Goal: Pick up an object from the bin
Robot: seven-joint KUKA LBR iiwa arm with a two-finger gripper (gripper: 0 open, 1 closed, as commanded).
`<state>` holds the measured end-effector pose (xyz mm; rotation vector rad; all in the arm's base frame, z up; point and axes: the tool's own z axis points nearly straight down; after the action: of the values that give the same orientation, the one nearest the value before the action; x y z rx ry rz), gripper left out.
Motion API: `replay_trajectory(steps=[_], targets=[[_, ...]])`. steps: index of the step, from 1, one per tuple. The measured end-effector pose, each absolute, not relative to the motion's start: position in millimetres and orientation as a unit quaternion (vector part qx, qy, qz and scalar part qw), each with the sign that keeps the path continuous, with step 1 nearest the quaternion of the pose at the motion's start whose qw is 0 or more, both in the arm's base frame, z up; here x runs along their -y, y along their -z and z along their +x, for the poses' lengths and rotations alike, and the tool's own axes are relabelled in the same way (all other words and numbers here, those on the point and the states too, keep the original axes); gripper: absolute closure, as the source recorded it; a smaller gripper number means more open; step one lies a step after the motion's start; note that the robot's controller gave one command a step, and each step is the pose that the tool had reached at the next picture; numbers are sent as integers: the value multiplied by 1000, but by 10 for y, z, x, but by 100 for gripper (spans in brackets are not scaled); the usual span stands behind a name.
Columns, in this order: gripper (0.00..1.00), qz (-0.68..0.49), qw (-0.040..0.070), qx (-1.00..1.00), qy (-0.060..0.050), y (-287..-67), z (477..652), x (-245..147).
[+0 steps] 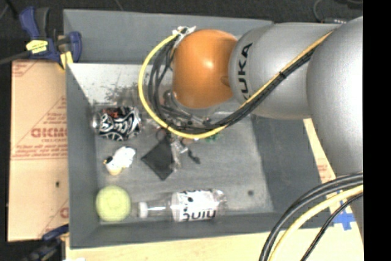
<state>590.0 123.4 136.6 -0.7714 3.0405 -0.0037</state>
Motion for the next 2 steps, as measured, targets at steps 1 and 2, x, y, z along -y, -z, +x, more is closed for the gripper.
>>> replay_trajectory(steps=[1,2], targets=[[0,-240,7,-971,0,-1274,5988,-1294],[100,-233,5,-973,0,-1077,6121,-1307]])
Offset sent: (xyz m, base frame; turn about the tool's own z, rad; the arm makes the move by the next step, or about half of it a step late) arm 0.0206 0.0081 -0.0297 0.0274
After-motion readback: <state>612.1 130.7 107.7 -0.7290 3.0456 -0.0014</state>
